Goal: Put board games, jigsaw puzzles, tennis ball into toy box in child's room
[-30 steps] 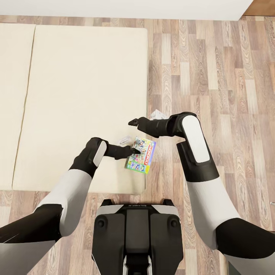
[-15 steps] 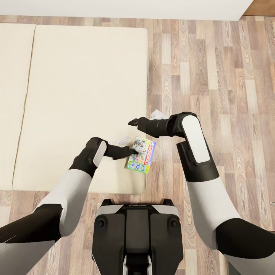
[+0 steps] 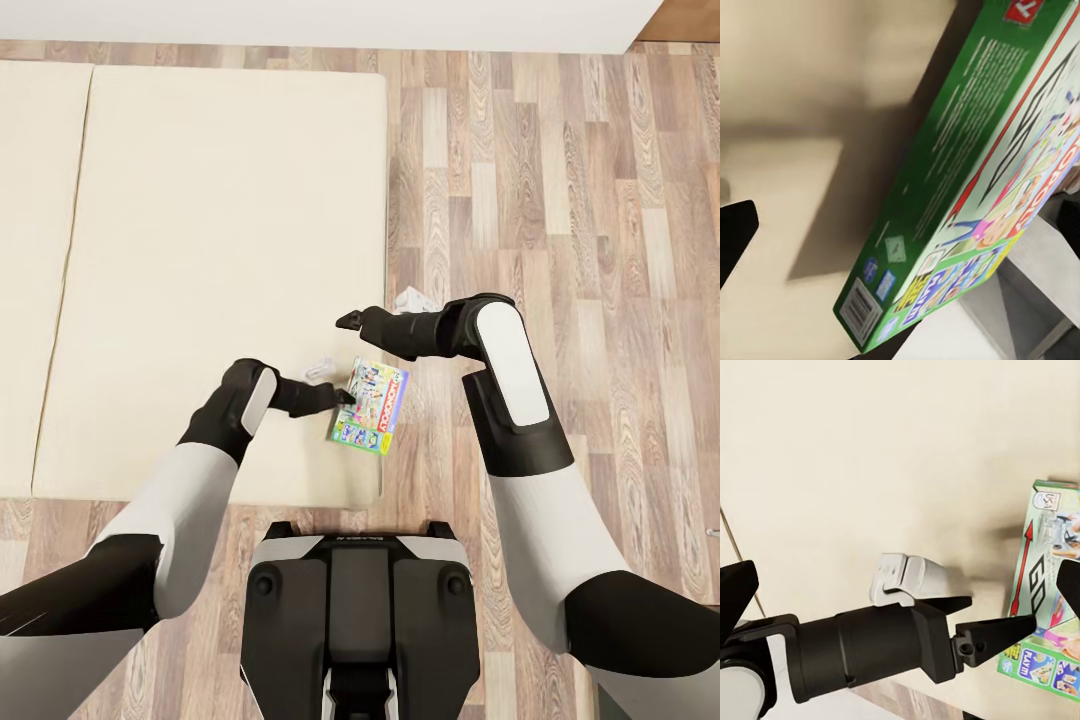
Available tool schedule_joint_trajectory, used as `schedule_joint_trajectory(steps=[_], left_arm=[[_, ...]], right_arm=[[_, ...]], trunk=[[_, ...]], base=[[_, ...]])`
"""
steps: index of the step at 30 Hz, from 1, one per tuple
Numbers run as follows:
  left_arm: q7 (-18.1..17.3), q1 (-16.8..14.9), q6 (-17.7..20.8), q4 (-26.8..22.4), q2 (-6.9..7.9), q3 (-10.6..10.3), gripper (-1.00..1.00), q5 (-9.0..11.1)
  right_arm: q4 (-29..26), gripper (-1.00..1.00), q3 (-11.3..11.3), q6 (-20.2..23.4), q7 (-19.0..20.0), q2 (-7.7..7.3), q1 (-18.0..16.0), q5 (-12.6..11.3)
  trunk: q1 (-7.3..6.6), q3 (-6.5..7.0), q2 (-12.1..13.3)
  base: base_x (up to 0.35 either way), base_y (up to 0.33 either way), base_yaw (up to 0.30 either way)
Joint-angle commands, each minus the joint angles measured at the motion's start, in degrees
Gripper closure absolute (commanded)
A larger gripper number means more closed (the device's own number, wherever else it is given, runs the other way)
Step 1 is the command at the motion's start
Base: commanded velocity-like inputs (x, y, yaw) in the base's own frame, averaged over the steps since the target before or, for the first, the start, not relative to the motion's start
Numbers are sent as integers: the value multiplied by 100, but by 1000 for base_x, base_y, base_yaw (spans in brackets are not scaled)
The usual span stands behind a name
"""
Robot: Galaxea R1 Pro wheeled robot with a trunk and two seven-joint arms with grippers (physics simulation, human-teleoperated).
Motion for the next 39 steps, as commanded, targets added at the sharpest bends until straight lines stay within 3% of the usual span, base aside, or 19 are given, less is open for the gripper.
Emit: schedule_joint_trajectory(steps=[1,8,18,27,33,39], left_arm=[[-12,-2,33,-10,-4,32,-100,-5],[-12,-2,33,-53,31,47,-100,-5],[-40,-2,86,-410,194,59,-100,26],[-90,-2,108,-527,447,70,-100,65],[-134,-2,111,-540,586,276,-100,66],[-531,-1,112,-548,863,372,-100,59]], right_arm=[[-3,-100,-1,15,-60,1,-4,-49],[-11,-100,6,-4,-60,1,-4,-39],[-14,-100,8,-19,-68,1,1,-10],[-36,-100,0,-26,-65,1,10,-13],[-82,-100,-1,-38,-71,1,17,-12],[-93,-100,4,-57,-78,1,42,-6]], trunk=[[4,-6,-9],[4,-6,-9],[4,-6,-9],[4,-6,-9],[4,-6,-9],[4,3,-9]], base=[[0,0,0],[0,0,0],[0,0,0],[0,0,0],[0,0,0],[0,0,0]])
